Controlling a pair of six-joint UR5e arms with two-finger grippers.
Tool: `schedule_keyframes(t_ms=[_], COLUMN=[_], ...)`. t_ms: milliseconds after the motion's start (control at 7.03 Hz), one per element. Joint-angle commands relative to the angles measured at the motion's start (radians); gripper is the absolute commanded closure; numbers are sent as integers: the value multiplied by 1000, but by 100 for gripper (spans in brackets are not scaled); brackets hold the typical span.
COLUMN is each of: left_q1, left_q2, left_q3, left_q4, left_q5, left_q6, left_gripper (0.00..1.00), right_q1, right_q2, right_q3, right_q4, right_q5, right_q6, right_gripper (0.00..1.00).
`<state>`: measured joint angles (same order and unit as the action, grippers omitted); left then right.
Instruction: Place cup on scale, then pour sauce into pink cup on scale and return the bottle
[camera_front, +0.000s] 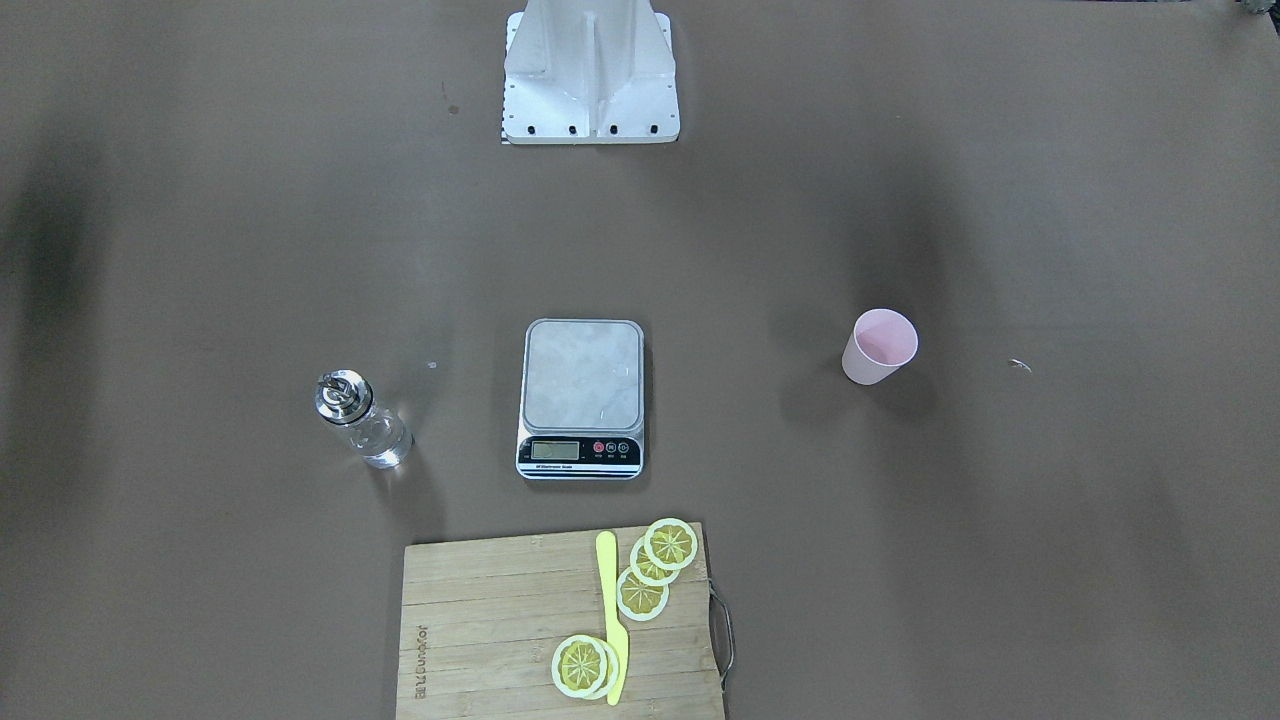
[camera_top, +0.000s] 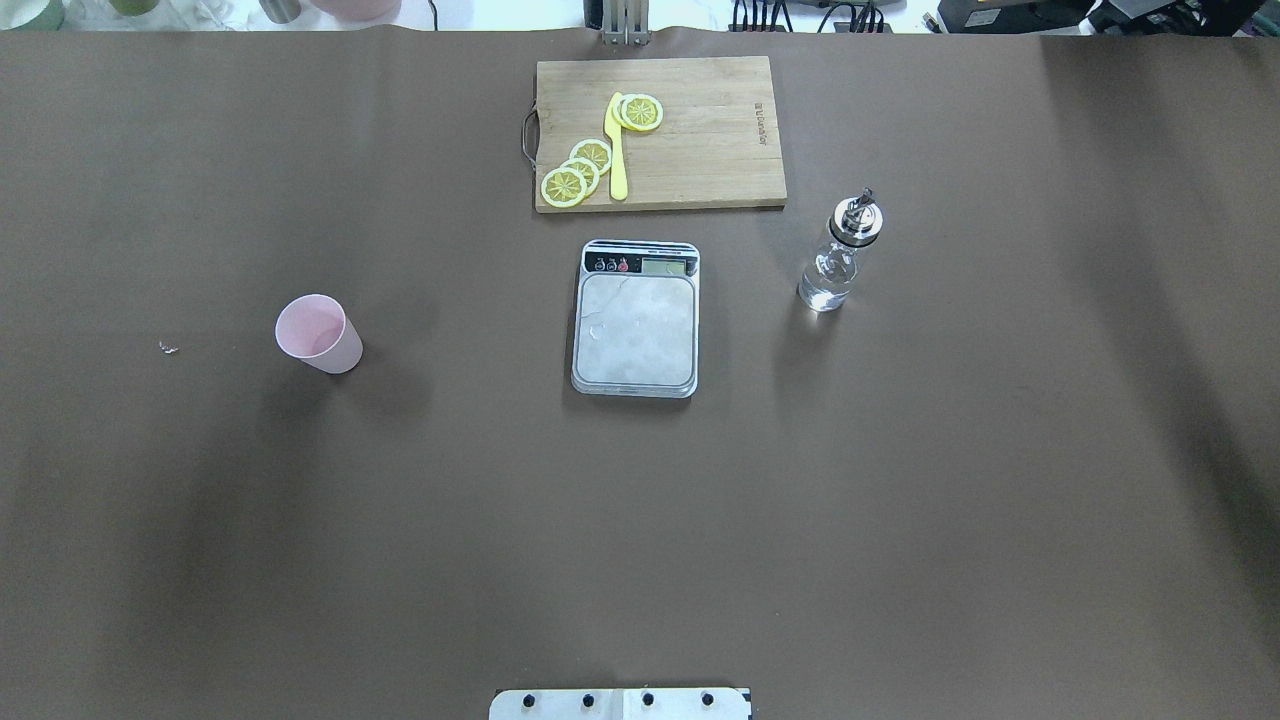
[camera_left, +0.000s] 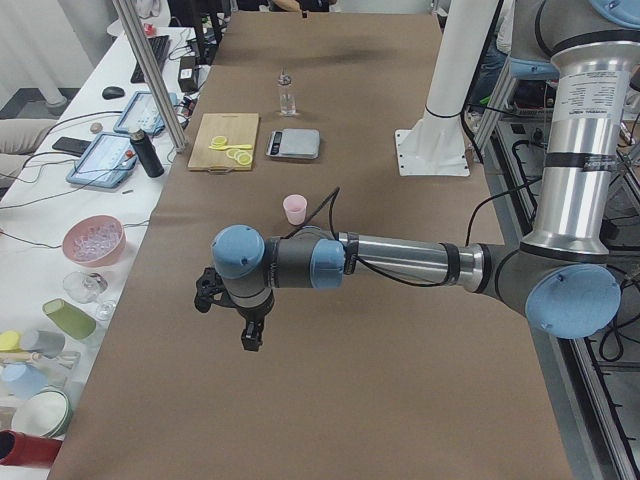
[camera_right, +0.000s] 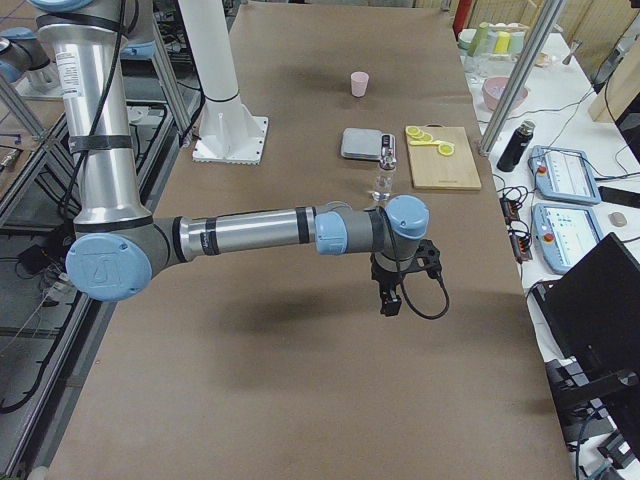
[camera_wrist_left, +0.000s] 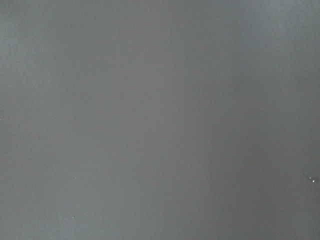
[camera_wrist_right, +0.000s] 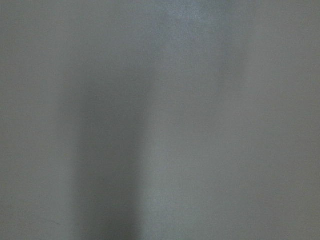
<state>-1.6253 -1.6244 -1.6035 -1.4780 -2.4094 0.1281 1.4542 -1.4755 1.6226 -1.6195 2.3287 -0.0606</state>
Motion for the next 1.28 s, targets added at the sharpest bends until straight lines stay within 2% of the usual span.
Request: schedule_keyframes(t_ms=[0, 285, 427, 569, 712, 854, 1139], left_q1=[1, 10, 56, 102, 173, 249, 439], left_q2=[0, -24, -60, -81, -156, -172, -296], left_q3=[-4, -25, -29, -35, -50, -97, -107], left_q4=[4, -10, -5, -16, -19, -18, -15], left_q5=[-2, 7, 10, -3, -2, 2, 10], left_q6=[2, -10, -37, -167, -285, -383, -581], left_gripper=[1, 1, 1, 0, 0, 0, 0], right_q1=[0, 3, 11, 15, 15, 15, 17], right_q2=[0, 0, -5, -8, -8, -12, -11], right_q3=[-1, 0, 8, 6, -3, 0, -3], right_q4=[0, 0, 0, 0, 0, 1, 1], right_q5=[1, 7, 21, 27, 26, 14, 9], right_q6=[-1, -1, -1, -4, -8, -10, -11], right_gripper=[0, 0, 0, 0, 0, 0, 0])
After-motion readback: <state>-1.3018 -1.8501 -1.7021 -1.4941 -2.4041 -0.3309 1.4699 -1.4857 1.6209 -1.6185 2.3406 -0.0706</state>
